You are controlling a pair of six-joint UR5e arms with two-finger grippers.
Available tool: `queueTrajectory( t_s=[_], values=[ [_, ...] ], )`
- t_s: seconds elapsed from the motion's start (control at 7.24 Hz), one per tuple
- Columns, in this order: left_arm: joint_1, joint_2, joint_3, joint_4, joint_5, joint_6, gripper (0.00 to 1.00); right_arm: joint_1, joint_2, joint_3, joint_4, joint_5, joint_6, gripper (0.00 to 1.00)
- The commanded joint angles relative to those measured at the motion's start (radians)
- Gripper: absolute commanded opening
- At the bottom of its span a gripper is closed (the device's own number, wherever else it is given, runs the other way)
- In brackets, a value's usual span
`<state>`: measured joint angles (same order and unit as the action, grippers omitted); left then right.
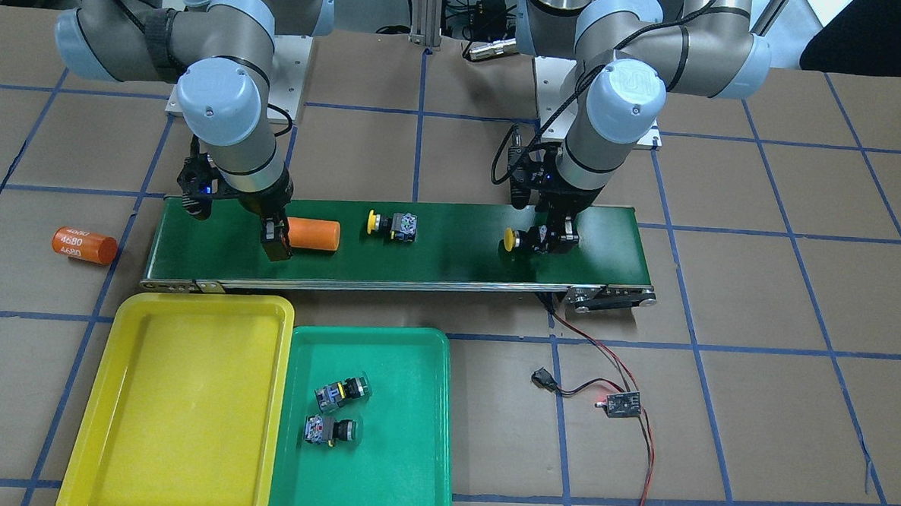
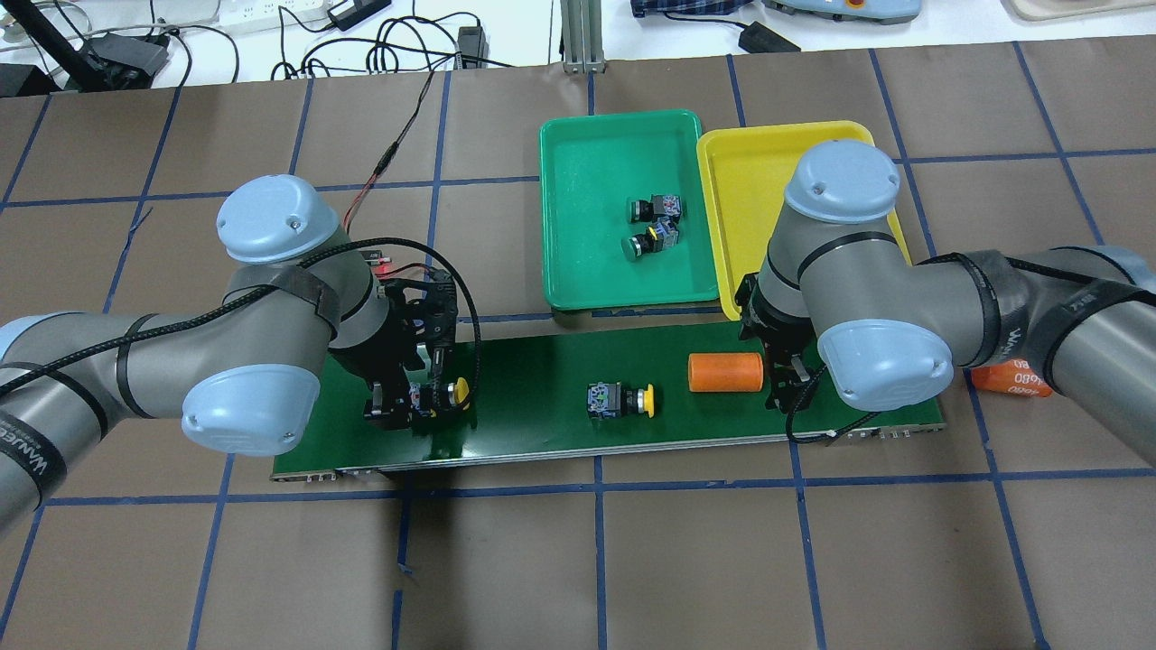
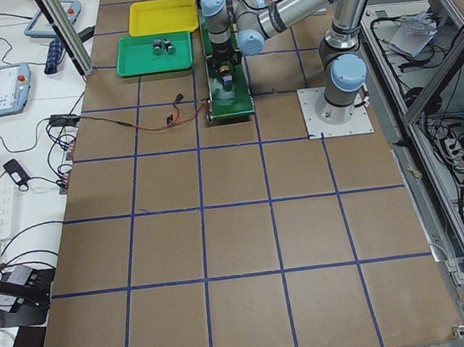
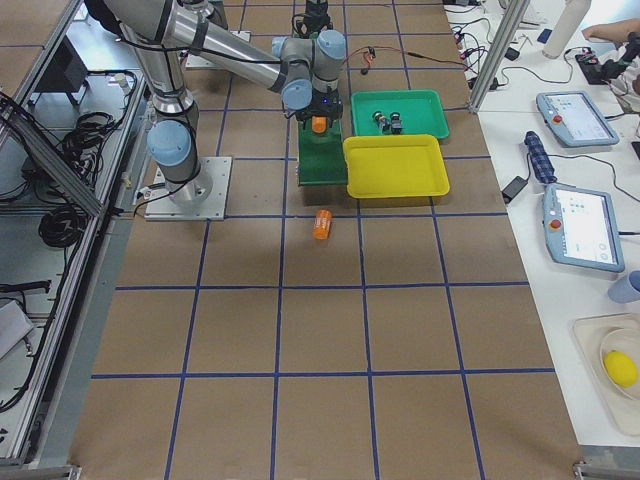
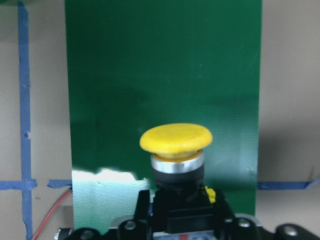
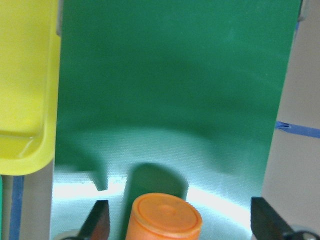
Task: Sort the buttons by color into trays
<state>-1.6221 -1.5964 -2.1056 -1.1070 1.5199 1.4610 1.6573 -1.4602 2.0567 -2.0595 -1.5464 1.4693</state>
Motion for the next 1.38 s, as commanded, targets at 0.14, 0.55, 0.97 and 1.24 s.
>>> queueTrajectory(
  t_s=[0.14,0.55,0.97,1.24],
  values=[
    [0.008,0.044,0.021,-0.007,-0.001,-0.04,1.0,-0.001,0.021,-0.001,-0.014,-0.014,-0.004,1.0],
    [0.01,-0.017,0.416,-0.442,0.008,-0.211,1.0,-0.001,0.021,0.0,-0.004,-0.015,0.003,1.0],
    [-0.001,0.004,0.558,-0.541,0.003,-0.465,1.0,0.002,0.014,0.003,0.001,-0.017,-0.006,1.0],
    [-0.001,0.035,0.539,-0.531,0.0,-0.61,1.0,0.003,0.018,0.003,0.001,-0.015,-0.006,1.0]
  ],
)
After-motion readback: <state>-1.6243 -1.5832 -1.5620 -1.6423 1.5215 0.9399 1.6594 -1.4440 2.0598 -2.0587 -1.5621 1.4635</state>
